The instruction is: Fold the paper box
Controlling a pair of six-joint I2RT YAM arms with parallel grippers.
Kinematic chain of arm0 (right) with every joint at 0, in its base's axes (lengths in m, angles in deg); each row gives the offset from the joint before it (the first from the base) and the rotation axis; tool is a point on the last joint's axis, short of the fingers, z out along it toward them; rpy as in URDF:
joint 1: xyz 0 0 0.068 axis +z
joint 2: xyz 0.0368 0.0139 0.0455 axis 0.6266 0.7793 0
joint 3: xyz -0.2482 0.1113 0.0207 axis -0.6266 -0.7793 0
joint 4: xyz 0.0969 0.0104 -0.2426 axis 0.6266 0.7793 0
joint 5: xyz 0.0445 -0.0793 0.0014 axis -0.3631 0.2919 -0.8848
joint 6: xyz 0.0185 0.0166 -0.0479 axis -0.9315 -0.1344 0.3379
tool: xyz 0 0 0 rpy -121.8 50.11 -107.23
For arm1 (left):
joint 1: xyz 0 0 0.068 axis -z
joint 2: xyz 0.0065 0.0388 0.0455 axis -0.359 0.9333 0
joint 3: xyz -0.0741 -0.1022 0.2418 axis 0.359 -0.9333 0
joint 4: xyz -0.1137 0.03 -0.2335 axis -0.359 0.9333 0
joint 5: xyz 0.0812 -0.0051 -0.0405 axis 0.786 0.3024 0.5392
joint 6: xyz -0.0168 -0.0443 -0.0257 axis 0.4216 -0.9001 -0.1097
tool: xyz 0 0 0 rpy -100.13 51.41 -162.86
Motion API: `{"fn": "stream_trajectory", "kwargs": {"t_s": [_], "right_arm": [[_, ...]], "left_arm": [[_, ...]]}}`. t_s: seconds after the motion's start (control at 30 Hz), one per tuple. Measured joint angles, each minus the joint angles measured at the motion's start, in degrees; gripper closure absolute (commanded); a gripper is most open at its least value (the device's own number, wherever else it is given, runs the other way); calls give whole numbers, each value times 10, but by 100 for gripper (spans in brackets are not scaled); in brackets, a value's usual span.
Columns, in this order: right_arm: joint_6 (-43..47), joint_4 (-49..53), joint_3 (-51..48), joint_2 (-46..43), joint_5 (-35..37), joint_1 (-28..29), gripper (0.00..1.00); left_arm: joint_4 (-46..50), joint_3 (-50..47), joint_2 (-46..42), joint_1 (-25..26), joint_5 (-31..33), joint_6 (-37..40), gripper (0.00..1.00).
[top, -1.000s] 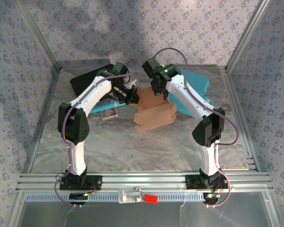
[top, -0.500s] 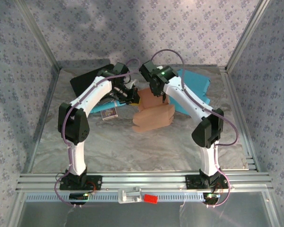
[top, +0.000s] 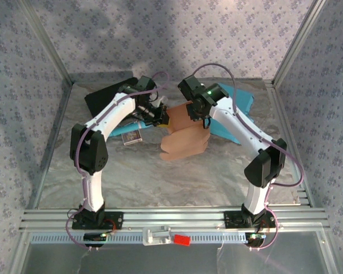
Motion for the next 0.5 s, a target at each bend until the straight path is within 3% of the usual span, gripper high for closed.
{"fn": "stream_trajectory", "kwargs": {"t_s": [0.3, 0.5], "right_arm": [[2, 0, -3, 23, 34, 2, 100], [-4, 0, -2, 49, 93, 21, 100]], "left_arm": [[0, 0, 0, 0, 0, -5, 100], [6, 2, 4, 0, 7, -15, 100]]}}
